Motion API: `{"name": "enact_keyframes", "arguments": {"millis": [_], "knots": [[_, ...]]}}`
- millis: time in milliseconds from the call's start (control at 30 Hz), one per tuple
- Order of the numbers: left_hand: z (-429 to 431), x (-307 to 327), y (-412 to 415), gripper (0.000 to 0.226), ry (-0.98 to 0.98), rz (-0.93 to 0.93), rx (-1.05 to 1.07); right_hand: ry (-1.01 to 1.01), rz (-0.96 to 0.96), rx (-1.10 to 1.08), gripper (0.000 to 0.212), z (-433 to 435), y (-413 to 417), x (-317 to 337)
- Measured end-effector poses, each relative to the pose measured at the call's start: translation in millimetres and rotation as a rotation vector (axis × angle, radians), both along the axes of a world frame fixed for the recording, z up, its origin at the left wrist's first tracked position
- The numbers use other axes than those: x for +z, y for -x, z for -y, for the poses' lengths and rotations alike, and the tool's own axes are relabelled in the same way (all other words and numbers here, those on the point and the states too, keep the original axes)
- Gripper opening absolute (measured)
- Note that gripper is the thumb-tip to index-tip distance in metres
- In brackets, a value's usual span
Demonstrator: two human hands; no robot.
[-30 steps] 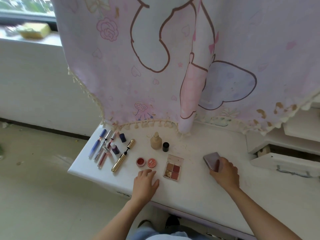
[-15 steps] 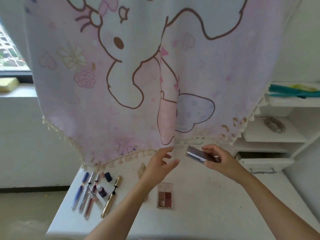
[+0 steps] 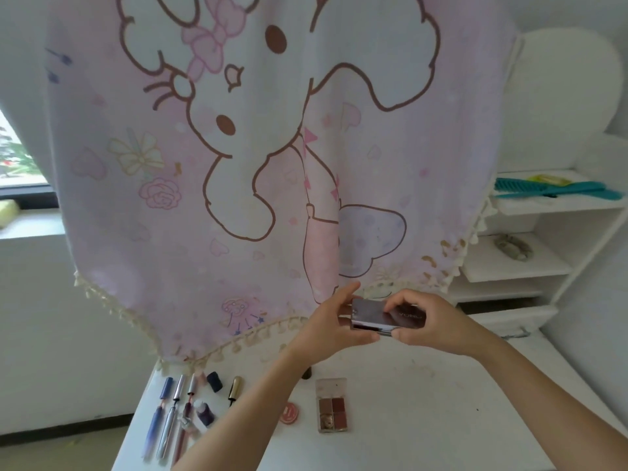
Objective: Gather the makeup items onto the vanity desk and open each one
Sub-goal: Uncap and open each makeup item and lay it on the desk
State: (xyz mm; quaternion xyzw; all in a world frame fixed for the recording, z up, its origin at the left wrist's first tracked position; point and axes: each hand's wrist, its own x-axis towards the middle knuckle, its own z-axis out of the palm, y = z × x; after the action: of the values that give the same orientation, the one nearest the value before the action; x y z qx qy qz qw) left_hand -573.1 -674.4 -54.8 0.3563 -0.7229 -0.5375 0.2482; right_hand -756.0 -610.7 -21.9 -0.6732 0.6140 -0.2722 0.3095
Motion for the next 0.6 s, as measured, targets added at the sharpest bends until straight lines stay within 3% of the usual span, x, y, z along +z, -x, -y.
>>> {"name": "enact_keyframes", "arguments": {"millis": [133, 400, 600], "knots": [[-1, -4, -7, 0.081, -0.063, -0.027, 0.028, 0.001, 0.015, -0.022, 0.027, -1, -7, -3], [-6, -3, -14, 0.072, -0.248, -0.151, 0.13, 0.005, 0.143, -0.086, 0.038, -11, -14, -8], [-10, -6, -18, 0.071, -0.276, -0.158, 0.147, -0.035, 0.063, -0.082, 0.038, -17, -17, -8]]}}
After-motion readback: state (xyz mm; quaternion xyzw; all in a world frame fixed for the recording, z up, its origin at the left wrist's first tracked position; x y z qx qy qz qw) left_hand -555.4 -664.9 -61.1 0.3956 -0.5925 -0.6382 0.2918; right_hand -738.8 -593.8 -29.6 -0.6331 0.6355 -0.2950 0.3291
